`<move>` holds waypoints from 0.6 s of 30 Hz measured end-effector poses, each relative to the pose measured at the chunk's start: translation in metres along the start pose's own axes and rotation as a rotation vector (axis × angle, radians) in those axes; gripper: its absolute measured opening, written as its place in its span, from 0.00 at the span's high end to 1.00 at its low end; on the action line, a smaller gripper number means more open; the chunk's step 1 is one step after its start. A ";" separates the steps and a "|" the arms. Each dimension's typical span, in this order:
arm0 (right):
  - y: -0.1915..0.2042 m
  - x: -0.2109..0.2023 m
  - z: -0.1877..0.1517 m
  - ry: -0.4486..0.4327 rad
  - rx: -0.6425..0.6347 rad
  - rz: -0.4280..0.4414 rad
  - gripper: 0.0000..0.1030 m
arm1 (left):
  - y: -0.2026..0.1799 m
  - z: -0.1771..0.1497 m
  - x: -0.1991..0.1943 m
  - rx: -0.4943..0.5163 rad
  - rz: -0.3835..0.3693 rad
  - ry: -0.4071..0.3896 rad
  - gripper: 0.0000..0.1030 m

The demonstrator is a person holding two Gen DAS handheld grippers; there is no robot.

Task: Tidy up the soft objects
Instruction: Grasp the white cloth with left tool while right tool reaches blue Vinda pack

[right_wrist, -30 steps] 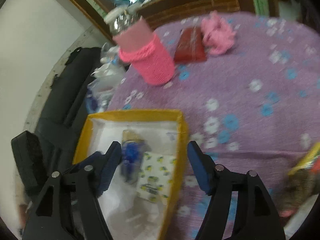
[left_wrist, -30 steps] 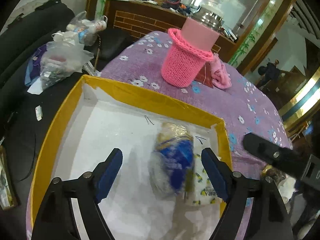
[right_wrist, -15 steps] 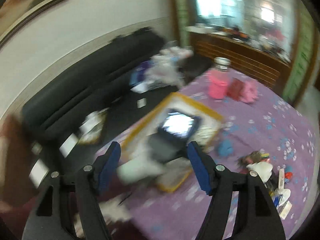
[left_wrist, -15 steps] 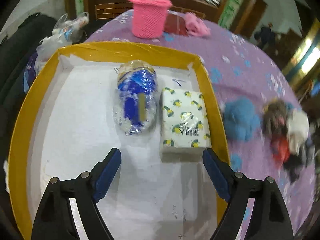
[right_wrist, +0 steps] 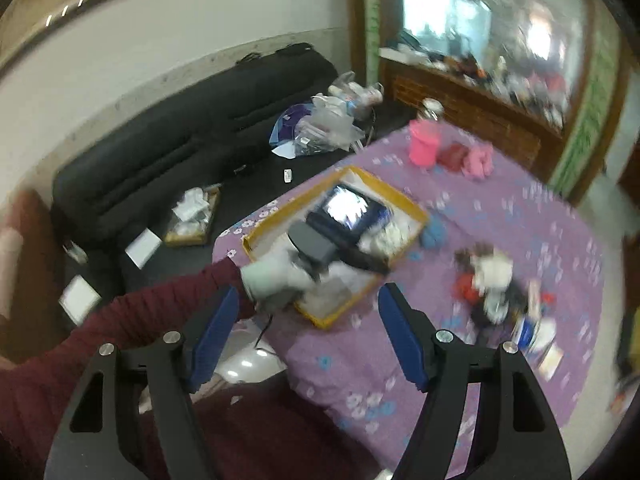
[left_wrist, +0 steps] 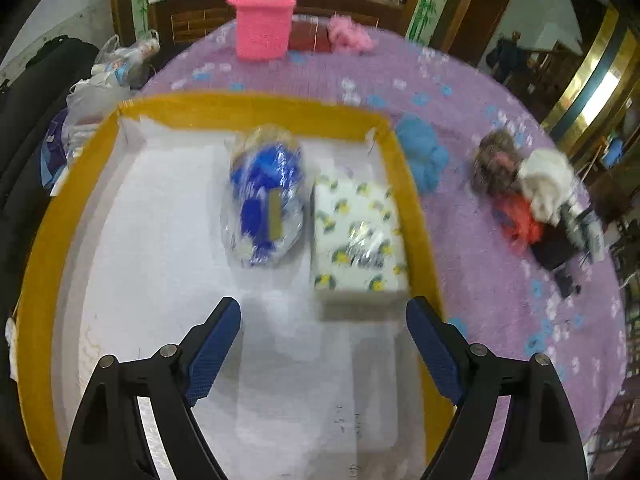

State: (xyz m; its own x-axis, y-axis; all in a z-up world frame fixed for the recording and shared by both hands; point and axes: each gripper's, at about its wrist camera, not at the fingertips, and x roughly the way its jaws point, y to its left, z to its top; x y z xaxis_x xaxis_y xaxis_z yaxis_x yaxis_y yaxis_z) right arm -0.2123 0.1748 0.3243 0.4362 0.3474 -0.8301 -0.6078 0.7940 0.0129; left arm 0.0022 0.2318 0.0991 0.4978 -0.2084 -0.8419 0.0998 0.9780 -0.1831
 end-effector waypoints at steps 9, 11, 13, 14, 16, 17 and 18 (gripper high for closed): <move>-0.256 -0.001 -0.101 -0.016 0.654 -0.258 0.30 | -0.068 -0.001 -0.098 0.107 -0.060 -0.286 0.08; -0.279 -0.022 -0.121 -0.231 0.651 -0.311 0.15 | -0.087 -0.003 -0.102 0.127 -0.097 -0.314 0.01; -0.301 -0.024 -0.152 -0.403 0.664 -0.333 0.02 | -0.106 -0.005 -0.094 0.124 -0.135 -0.310 0.01; -0.318 -0.012 -0.165 -0.386 0.711 -0.295 0.03 | -0.111 -0.003 -0.085 0.112 -0.152 -0.286 0.01; -0.351 0.021 -0.187 -0.223 0.814 -0.311 0.12 | -0.125 0.000 -0.064 0.101 -0.163 -0.209 0.01; -0.360 0.031 -0.197 -0.202 0.824 -0.355 0.12 | -0.130 0.000 -0.056 0.106 -0.164 -0.183 0.01; -0.366 0.041 -0.205 -0.181 0.817 -0.413 0.12 | -0.137 0.002 -0.047 0.114 -0.166 -0.161 0.01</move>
State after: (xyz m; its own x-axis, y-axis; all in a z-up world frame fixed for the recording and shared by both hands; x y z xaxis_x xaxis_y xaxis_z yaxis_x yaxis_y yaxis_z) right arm -0.1084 -0.2039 0.1711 0.6526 -0.0230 -0.7573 0.2437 0.9528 0.1811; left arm -0.0336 0.1080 0.1649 0.5963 -0.3714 -0.7116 0.2839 0.9268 -0.2458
